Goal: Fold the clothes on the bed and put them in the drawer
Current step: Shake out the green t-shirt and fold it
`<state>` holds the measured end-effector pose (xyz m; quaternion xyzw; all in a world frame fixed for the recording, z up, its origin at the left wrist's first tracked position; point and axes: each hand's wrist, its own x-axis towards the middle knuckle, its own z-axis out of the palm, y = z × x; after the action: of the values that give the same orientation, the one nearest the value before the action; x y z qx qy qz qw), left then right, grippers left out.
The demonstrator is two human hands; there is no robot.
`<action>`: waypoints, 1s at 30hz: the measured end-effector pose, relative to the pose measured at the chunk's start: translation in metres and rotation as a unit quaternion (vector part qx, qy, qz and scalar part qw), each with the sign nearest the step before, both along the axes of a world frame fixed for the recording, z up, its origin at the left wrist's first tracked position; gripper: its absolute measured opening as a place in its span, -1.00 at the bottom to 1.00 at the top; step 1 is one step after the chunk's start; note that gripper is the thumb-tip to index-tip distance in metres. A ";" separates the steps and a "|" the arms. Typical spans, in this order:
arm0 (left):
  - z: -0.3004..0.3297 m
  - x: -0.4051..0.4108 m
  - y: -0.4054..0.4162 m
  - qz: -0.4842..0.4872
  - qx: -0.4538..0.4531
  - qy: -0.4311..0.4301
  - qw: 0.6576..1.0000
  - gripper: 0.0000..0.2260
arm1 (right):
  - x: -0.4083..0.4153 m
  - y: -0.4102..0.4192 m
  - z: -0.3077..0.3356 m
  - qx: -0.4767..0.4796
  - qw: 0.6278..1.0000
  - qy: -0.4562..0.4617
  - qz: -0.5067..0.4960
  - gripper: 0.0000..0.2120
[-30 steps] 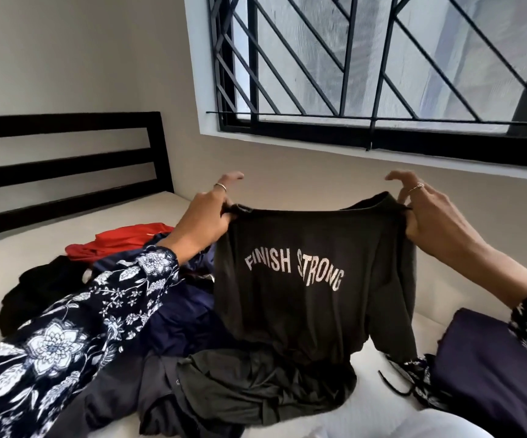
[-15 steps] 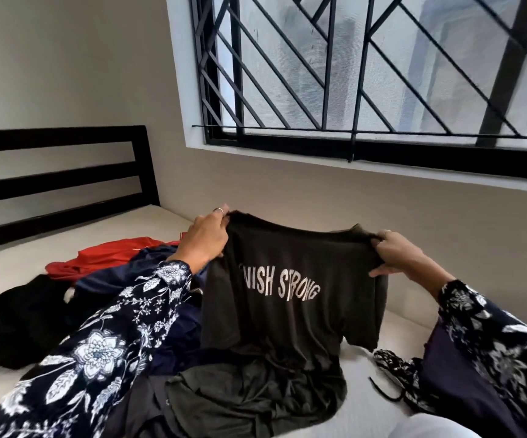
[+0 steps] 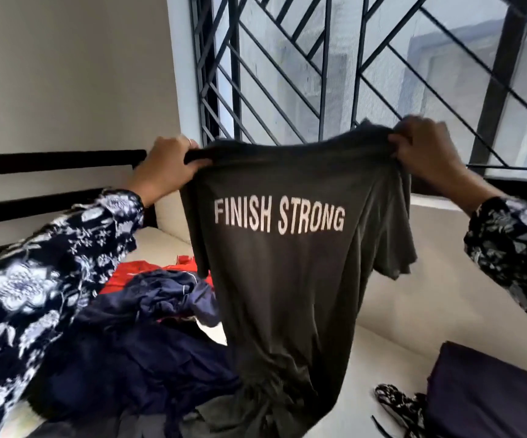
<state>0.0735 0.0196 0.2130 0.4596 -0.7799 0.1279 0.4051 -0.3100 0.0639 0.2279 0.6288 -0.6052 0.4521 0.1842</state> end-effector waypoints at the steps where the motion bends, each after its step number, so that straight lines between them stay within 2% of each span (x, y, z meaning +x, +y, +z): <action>1: 0.014 0.001 0.000 0.009 -0.025 0.012 1.000 -0.78 | 0.001 0.003 0.014 -0.027 1.000 0.010 -0.002 -0.82; 3: 0.034 0.004 0.001 0.036 -0.054 0.042 0.997 -0.81 | 0.003 0.009 0.035 -0.051 0.998 0.039 -0.001 -0.78; 8: 0.056 0.008 0.006 0.061 -0.049 0.119 0.990 -0.76 | 0.000 0.017 0.060 -0.074 0.981 0.180 -0.026 -0.75; 11: 0.066 0.010 0.012 0.055 -0.040 0.188 0.980 -0.74 | -0.009 0.025 0.071 -0.105 0.976 0.190 -0.037 -0.74; 14: 0.068 0.004 0.023 0.049 -0.021 0.157 0.986 -0.73 | -0.011 0.030 0.071 -0.086 0.976 0.188 -0.073 -0.74; 19: 0.070 0.000 0.039 0.032 -0.033 0.134 0.990 -0.74 | -0.017 0.042 0.071 -0.120 0.981 0.113 -0.098 -0.65; 27: 0.069 -0.001 0.055 0.019 0.028 0.125 0.992 -0.82 | -0.015 0.060 0.070 -0.032 0.994 -0.006 -0.105 -0.62; 30: 0.061 -0.002 0.060 0.022 0.051 0.118 0.991 -0.86 | -0.011 0.061 0.058 0.023 0.992 -0.104 -0.066 -0.61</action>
<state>0.0715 0.0793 0.2741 0.5085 -0.7217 0.0416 0.4678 -0.3213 0.1251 0.2859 0.5409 -0.6719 0.4875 0.1352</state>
